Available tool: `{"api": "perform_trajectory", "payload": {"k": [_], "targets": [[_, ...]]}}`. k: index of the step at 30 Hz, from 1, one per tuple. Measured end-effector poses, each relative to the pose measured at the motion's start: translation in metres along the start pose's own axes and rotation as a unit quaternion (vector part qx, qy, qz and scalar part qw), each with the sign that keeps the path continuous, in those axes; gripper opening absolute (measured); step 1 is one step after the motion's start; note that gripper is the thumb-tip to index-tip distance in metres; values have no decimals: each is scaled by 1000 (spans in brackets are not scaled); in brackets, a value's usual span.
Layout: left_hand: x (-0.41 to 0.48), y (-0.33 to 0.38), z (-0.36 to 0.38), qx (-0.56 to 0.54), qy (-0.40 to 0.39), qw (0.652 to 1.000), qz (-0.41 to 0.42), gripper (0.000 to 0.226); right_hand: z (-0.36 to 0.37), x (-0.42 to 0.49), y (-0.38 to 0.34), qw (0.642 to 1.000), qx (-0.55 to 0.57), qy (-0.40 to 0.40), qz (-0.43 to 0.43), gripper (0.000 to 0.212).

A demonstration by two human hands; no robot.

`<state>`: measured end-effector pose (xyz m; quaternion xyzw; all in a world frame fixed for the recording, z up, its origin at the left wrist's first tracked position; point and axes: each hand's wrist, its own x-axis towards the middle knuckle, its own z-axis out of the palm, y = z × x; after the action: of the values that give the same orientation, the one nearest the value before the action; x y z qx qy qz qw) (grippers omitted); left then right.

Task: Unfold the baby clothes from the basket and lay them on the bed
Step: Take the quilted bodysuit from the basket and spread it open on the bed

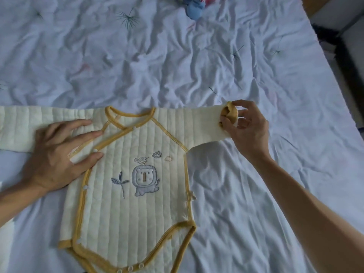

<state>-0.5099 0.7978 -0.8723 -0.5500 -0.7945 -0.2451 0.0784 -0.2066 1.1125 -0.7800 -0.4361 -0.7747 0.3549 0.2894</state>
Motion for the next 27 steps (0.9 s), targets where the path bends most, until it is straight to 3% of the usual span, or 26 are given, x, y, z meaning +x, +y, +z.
{"api": "perform_trajectory", "payload": {"k": [6,12,17,24,27], "targets": [[3,5,-4,7,-14,1000,-1,48,8,-9,28,999,3,-19,32,37],[3,5,-5,10,-22,1000,0,50,-14,-1,31,999,-12,-36,12,53],[2,3,-3,2,-21,1000,-3,50,-41,7,44,992,-103,-73,-26,33],[0,0,-1,5,-20,1000,-4,49,-34,-1,47,982,-167,-84,12,7],[1,3,-3,2,-21,1000,-7,47,-24,-6,38,973,-216,-75,21,28]]}}
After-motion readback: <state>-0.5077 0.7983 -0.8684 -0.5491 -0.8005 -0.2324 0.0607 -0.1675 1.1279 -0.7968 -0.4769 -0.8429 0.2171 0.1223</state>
